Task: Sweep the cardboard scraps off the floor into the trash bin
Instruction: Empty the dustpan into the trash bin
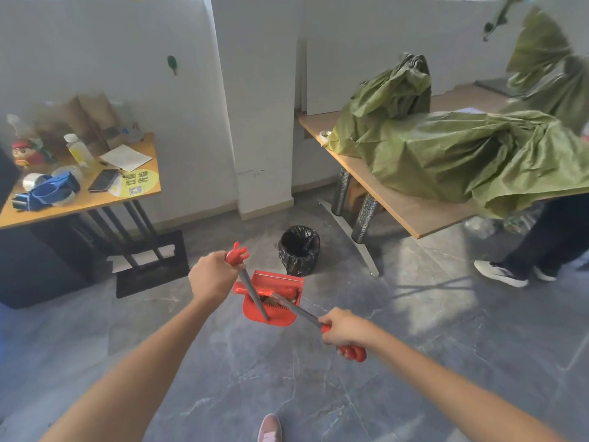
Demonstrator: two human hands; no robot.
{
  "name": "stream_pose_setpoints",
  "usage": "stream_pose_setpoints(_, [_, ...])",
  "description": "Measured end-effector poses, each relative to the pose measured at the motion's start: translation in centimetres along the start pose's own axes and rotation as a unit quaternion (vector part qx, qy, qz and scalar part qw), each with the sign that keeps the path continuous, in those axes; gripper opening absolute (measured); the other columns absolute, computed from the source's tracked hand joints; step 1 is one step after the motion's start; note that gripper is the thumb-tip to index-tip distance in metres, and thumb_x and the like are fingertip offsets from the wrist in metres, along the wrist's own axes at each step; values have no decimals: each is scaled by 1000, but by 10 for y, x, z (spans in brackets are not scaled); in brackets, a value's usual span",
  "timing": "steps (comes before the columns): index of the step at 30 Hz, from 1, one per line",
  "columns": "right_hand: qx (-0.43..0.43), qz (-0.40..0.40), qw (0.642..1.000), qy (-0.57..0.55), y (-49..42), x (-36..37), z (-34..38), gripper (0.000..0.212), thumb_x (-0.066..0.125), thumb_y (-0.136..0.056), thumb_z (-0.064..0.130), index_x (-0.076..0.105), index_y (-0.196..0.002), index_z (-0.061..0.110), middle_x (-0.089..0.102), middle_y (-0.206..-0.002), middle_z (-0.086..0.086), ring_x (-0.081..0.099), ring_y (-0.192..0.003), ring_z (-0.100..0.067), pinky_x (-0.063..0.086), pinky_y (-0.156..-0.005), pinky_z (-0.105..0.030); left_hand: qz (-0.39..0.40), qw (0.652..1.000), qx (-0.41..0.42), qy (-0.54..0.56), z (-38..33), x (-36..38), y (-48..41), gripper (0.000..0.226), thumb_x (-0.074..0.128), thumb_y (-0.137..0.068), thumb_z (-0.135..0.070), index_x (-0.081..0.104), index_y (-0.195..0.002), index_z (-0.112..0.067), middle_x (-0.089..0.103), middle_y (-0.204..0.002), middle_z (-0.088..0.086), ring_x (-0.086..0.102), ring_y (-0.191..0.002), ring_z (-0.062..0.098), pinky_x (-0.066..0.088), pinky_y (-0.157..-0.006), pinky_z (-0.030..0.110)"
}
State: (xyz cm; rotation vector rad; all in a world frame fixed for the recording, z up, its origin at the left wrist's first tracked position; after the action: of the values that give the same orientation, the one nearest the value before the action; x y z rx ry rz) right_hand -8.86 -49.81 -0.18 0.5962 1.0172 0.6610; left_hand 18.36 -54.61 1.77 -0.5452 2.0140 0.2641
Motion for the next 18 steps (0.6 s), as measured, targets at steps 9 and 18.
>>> stream_pose_setpoints(9, [7, -18, 998, -59, -41, -16, 41, 53, 38, -86, 6, 50, -136, 19, 52, -67, -11, 45, -40, -15, 41, -38, -22, 9, 1000, 18, -5, 16, -9, -84, 26, 67, -71, -48, 70, -74, -22, 65, -63, 1, 63, -67, 27, 48, -58, 29])
stream_pose_setpoints(18, [-7, 9, 998, -65, -101, -73, 73, 50, 42, -88, 5, 49, -137, 11, 46, -56, -6, 42, -24, -7, 39, -39, -19, 11, 999, 9, -34, 4, 1, -167, 26, 68, -69, -50, 72, -81, -28, 68, -66, -1, 65, -70, 26, 50, -62, 28])
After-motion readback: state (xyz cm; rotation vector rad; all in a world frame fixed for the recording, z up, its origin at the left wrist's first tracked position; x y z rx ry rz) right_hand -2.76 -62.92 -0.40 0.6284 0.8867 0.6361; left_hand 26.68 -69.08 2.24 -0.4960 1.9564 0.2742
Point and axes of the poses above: each hand's wrist, its own y-axis away from the middle knuckle, its own x-axis out of the palm, z = x × y, the point moved 5 cm from there along -y, towards the middle knuckle
